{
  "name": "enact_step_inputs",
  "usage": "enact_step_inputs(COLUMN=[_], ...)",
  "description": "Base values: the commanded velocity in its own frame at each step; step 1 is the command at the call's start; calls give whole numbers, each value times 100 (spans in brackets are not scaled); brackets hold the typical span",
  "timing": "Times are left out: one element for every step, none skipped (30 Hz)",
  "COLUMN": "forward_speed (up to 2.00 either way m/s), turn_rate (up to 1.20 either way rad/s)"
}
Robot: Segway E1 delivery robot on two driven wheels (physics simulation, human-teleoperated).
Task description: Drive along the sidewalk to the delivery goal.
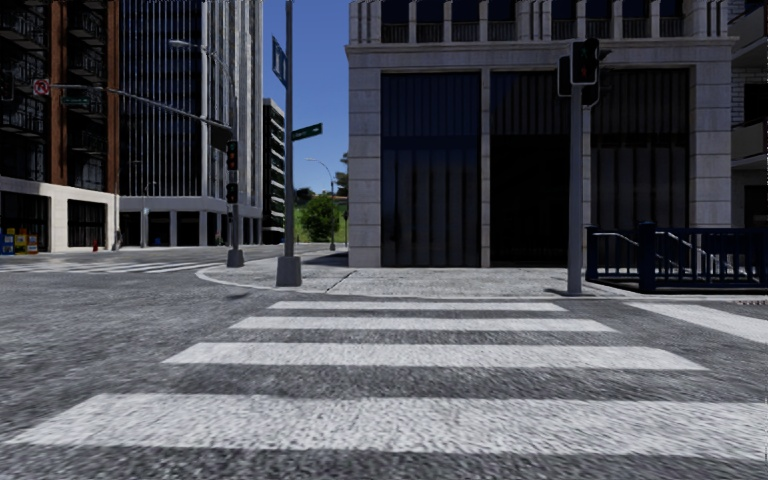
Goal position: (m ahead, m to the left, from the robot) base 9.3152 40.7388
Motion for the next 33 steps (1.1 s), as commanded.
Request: enact_step_inputs(forward_speed=[200, 200, 200, 200, 200, 200, 200, 200, 200, 200, 200, 200, 200, 200, 200, 200, 200, 200, 200, 200, 200, 200, 200, 200, 200, 200, 200, 200, 200, 200, 200, 200, 200], turn_rate=[-28, -28, -28, -28, -29, -29, -29, -29, -29, -29, -29, -29, -29, -29, -29, -26, -26, -5, 0, 0, 0, 0, 0, 0, 0, 0, 0, 0, 0, 0, 0, 0, 0])
